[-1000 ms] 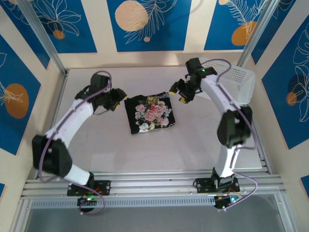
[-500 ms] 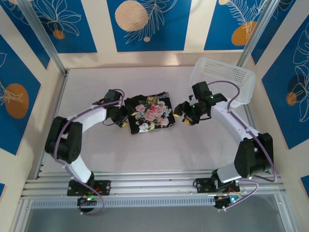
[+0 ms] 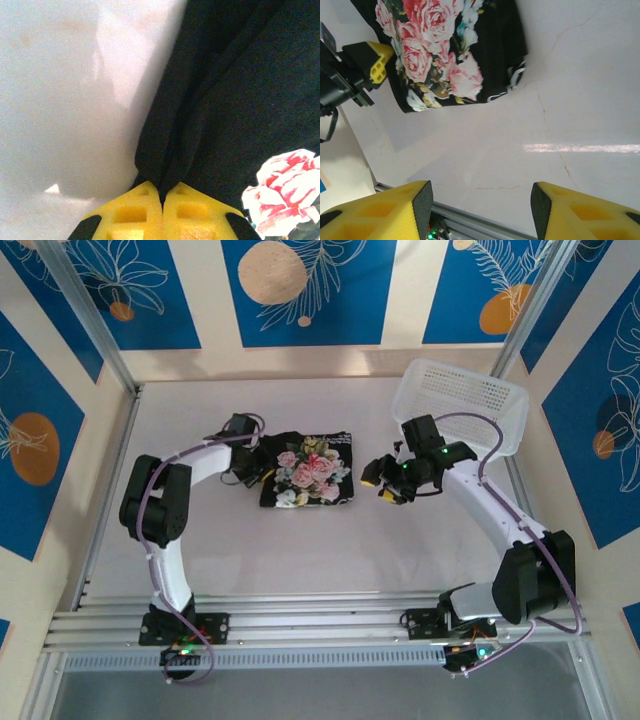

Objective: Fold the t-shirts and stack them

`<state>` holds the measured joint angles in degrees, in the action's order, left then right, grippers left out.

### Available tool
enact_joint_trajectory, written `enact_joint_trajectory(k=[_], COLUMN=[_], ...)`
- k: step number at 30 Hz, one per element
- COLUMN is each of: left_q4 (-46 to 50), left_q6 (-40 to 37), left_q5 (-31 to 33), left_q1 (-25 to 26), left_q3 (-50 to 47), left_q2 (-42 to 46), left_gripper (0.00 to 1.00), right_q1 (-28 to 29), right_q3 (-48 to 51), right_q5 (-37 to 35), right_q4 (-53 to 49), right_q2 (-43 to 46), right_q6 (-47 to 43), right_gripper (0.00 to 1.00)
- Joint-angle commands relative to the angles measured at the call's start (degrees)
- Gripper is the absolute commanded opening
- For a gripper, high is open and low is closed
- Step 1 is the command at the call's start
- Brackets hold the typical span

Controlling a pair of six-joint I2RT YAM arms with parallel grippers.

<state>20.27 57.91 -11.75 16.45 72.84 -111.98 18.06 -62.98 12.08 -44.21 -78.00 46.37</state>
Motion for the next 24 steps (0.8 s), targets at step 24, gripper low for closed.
enact_joint_trajectory(k=[24], left_q4=[25.9], left_q6=[-18.0], left_q5=[11.6], left_q1=[-29.7], left_q3=[60.9], left_q2=[-32.8], left_gripper=[0.0], right_q1=[-1.7], right_q3=[-6.1], right_q5=[1.3], right_q4=[-6.2], right_q2=[-2.4], right_q6=[0.2], right_gripper=[0.56])
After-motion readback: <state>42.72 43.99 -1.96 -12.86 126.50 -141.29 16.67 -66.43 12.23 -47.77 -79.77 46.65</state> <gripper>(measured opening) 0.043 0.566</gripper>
